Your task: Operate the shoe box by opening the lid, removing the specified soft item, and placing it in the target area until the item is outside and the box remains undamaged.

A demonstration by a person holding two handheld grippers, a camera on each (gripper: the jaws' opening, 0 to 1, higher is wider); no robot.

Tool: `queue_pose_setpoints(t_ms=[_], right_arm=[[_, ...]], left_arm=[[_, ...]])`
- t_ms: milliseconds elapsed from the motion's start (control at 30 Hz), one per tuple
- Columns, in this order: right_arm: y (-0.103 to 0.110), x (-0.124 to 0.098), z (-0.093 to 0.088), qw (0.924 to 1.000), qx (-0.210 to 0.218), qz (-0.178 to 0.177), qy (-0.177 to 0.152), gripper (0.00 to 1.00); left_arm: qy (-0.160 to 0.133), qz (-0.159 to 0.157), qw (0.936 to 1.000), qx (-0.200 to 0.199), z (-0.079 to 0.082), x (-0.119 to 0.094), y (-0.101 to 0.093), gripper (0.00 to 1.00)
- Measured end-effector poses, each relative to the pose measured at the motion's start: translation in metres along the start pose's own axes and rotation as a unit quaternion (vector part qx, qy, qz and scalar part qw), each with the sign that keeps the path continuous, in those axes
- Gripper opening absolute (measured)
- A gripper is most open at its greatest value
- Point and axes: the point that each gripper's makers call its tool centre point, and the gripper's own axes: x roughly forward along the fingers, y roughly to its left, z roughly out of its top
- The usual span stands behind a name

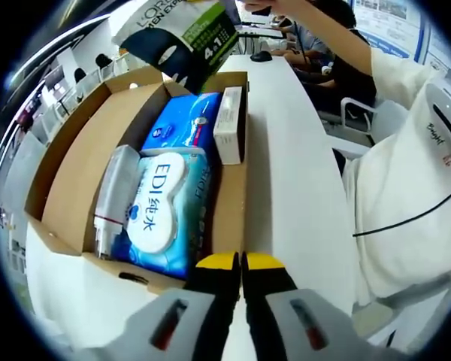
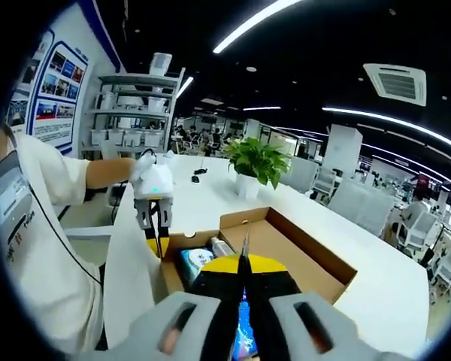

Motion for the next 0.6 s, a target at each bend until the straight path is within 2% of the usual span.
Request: queue_pose_setpoints(t_ms=[267, 600], right_arm=[[0.0, 0.002, 0.0, 0.9999, -0.009, -0.004, 0.003, 0.0], [-0.016, -0.016, 0.0, 0.9996, -0.005, -0.026, -0.006, 0.0]], left_arm=[[-0.002, 0.002, 1.0, 0.0, 0.0, 0.0, 0.0, 0.02], [-0.001, 0.002, 1.0, -0.001, 0.0, 0.0, 0.001, 0.02]])
